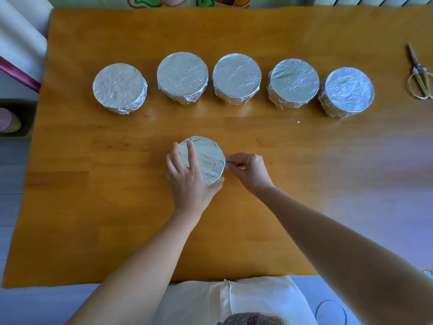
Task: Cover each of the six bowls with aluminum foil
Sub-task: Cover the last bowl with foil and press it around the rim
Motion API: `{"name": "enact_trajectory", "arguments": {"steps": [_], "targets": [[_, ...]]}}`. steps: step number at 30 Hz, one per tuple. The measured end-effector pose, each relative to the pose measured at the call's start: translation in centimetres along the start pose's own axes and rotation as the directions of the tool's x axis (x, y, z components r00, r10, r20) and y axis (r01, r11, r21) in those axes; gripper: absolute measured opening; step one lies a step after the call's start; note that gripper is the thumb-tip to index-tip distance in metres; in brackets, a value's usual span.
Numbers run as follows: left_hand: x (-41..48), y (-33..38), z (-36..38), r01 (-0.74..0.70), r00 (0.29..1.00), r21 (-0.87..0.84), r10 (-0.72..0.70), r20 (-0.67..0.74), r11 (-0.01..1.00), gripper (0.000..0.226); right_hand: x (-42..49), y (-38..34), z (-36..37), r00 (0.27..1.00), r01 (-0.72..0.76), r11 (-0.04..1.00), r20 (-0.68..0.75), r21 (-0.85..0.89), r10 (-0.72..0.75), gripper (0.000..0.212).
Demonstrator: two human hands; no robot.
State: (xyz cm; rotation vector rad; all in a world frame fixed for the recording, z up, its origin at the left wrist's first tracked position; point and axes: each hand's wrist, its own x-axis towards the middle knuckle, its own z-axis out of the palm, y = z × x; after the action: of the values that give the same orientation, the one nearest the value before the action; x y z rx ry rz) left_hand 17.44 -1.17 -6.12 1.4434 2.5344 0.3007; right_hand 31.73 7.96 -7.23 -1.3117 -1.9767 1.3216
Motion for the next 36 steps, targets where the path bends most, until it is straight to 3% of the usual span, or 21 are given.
{"name": "enact_trajectory", "arguments": {"steps": [4,7,9,13,19,22,25,33,36], "targets": [[0.0,0.1,0.0,0.000,1.000,0.007,0.000,-0.005,1.000,0.118,-0.4,0.2,0.3,0.993,-0.117,0.978,0.018,0.171,0.115,0.014],[0.0,0.1,0.0,0.008,1.000,0.008,-0.008,0.002,1.000,0.119,-0.2,0.2,0.2,0.959,-0.281,0.867,0.103,0.412,0.262,0.014],[0.0,0.0,0.1,0.010,1.000,0.010,-0.010,0.001,1.000,0.118,0.0,0.1,-0.1,0.936,-0.351,0.807,0.188,0.474,0.296,0.012],[0.0,0.1,0.2,0.016,1.000,0.005,-0.016,-0.002,1.000,0.117,1.0,0.0,-1.0,0.904,-0.419,0.778,0.293,0.467,0.311,0.010],[-0.1,0.1,0.1,0.012,1.000,0.020,-0.012,-0.004,1.000,0.117,2.6,-1.0,-1.7,0.820,-0.549,0.776,0.381,0.312,0.427,0.006],[-0.1,0.1,0.1,0.014,1.000,0.022,-0.014,-0.008,1.000,0.116,3.1,-1.0,-1.6,0.757,-0.629,0.742,0.405,0.234,0.513,0.006],[0.0,0.1,0.1,0.016,1.000,0.029,-0.016,-0.010,0.999,0.115,3.3,-0.8,-1.5,0.725,-0.680,0.682,0.387,0.269,0.570,0.008],[0.1,0.2,0.2,0.020,1.000,0.032,-0.019,-0.019,0.999,0.114,1.9,-2.0,-0.8,0.876,-0.482,0.832,0.178,0.276,0.448,0.013],[0.1,0.4,0.3,0.027,0.999,0.033,-0.026,-0.028,0.999,0.115,0.7,-2.0,-0.2,0.902,-0.431,0.826,0.180,0.363,0.392,0.016]]}}
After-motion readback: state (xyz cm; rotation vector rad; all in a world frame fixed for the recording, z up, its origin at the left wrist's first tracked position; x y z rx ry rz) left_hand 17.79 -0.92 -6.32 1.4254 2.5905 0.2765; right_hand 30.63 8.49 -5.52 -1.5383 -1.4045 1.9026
